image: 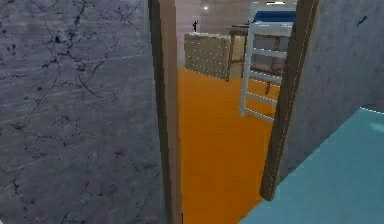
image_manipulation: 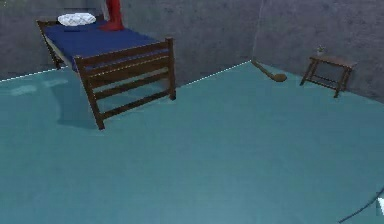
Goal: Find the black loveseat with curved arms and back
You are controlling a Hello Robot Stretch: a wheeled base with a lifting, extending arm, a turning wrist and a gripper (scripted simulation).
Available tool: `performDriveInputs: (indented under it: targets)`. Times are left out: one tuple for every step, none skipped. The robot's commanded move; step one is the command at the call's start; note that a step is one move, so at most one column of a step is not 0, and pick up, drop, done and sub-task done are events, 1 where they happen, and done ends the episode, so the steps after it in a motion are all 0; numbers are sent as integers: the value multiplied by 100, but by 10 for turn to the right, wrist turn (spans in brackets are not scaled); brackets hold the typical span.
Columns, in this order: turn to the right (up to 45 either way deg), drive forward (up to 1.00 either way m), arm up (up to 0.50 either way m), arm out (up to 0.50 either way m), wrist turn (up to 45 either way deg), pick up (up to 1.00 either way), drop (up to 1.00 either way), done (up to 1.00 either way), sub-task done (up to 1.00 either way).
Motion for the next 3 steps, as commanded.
performDriveInputs:
  targets:
    - [330,0,0,0,0,0,0,0,0]
    - [0,90,0,0,0,0,0,0,0]
    - [-450,0,0,0,0,0,0,0,0]
